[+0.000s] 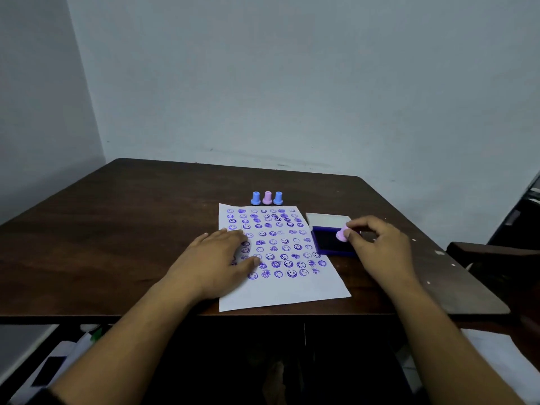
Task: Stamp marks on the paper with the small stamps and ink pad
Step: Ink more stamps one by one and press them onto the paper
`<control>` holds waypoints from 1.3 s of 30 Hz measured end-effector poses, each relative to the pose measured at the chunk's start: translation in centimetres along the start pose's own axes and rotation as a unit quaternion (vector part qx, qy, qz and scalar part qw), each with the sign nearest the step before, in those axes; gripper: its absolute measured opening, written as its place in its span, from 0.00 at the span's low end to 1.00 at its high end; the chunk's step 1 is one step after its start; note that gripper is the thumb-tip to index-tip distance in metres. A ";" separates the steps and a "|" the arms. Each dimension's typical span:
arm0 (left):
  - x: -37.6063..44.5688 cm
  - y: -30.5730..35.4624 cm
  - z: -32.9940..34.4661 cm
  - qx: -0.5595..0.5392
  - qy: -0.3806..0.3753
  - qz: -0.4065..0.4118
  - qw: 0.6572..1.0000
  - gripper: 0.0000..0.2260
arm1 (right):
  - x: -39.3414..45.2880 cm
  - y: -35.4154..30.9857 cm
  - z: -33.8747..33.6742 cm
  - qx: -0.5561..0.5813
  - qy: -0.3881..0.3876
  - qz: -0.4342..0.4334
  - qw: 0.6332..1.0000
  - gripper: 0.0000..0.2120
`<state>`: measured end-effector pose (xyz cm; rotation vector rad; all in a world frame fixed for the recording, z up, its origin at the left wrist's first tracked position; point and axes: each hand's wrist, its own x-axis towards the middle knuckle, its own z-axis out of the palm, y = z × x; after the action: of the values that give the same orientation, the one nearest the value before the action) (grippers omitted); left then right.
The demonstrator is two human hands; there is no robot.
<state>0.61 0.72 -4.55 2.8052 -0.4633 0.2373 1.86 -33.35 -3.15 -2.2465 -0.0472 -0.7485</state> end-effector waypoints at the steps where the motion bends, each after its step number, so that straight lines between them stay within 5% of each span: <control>1: 0.0 0.0 0.1 0.000 0.003 -0.001 1.000 0.37 | 0.0 0.1 0.1 -0.003 -0.004 0.002 1.000 0.05; 19: 0.1 -0.2 0.2 -0.006 0.016 0.005 1.000 0.37 | -0.3 -0.3 0.6 -0.081 0.011 -0.067 0.994 0.03; 39: -0.1 -0.1 0.1 -0.007 0.023 0.003 1.000 0.35 | -0.7 -0.9 0.6 -0.098 -0.010 -0.042 0.994 0.02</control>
<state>0.52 0.78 -4.70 2.7792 -0.4600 0.2978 1.33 -32.16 -3.24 -2.4523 -0.0825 -0.8059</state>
